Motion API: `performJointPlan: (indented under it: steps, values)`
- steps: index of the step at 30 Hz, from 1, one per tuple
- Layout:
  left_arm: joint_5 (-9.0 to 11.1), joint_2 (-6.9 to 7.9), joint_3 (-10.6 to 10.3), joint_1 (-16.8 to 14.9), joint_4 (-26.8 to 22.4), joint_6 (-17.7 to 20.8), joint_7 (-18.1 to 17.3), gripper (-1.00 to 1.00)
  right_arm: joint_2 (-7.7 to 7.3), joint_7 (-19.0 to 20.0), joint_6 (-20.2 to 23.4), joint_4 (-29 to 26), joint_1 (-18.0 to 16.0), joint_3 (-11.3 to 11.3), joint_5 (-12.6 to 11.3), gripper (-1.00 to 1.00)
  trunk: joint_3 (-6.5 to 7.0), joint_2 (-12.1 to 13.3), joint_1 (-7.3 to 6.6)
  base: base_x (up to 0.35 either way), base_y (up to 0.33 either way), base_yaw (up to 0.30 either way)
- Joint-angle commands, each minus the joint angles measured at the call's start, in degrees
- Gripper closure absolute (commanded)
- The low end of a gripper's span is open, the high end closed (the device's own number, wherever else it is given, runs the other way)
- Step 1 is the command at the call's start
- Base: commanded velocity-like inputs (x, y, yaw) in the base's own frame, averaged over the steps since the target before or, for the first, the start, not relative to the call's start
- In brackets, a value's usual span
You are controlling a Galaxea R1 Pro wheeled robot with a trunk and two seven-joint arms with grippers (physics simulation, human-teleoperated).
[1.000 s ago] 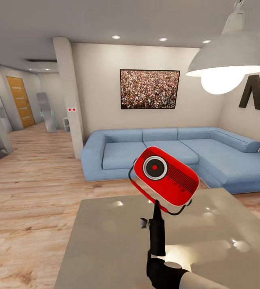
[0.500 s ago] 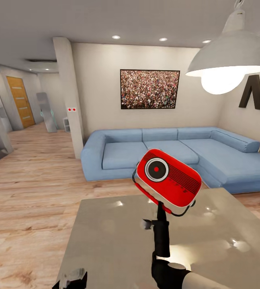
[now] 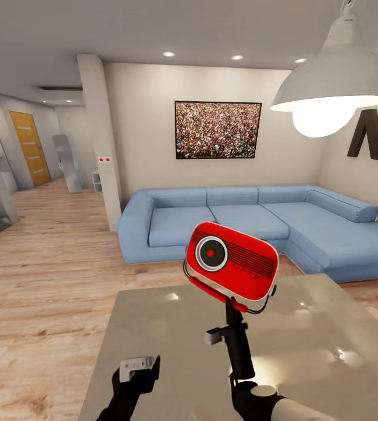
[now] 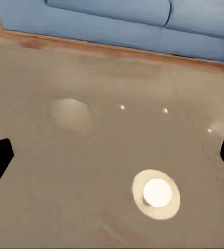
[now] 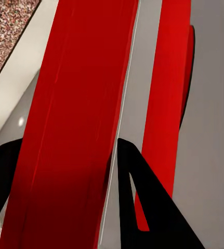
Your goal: Turn on the radio receiver that's on the table in the living room.
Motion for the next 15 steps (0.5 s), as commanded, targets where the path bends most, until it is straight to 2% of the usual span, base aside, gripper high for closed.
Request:
performJointPlan:
  steps: [1, 4, 7, 8, 10, 13, 15]
  values:
    - [-0.02, -0.16, -0.53, 0.00, -0.37, 0.41, 0.02, -1.00, 0.00, -0.02, 0.06, 0.23, -0.01, -0.01, 0.29, 1.00, 0.01, 0.00, 0.00, 0.000, 0.000, 0.000]
    - [-0.06, -0.58, -3.03, 0.00, -2.83, 3.75, 0.15, -1.00, -0.02, -0.02, 0.74, 1.44, -0.01, -0.01, 0.54, 1.00, 0.01, 0.00, 0.00, 0.000, 0.000, 0.000]
    - [-0.26, -0.58, -4.41, 0.00, -5.59, 6.63, 0.21, -1.00, -0.06, -0.02, 0.99, 1.98, -0.01, 0.01, 0.64, 1.00, 0.01, 0.00, 0.00, 0.000, 0.000, 0.000]
    - [-0.86, -0.58, -4.82, -0.02, -7.15, 7.92, 0.22, 1.00, -0.07, -0.02, 1.05, 2.15, -0.01, 0.03, 0.67, 1.00, 0.01, 0.00, 0.00, 0.000, 0.000, 0.000]
    - [-2.84, -0.58, -5.26, -0.02, -9.41, 9.64, 0.19, 1.00, -0.10, -0.02, 1.11, 2.29, -0.01, 0.05, 0.69, 1.00, 0.01, 0.00, 0.00, 0.000, 0.000, 0.000]
    - [-8.69, -0.58, -6.34, -0.03, -12.35, 11.96, 0.17, 1.00, -0.27, -0.02, 1.15, 2.95, -0.01, 0.06, 0.68, 1.00, 0.01, 0.00, 0.00, 0.000, 0.000, 0.000]
    - [-10.68, -0.58, -6.68, -0.03, -13.27, 12.50, 0.08, 1.00, -0.31, -0.02, 1.16, 3.40, -0.01, 0.03, 0.67, 1.00, 0.01, 0.00, 0.00, 0.000, 0.000, 0.000]
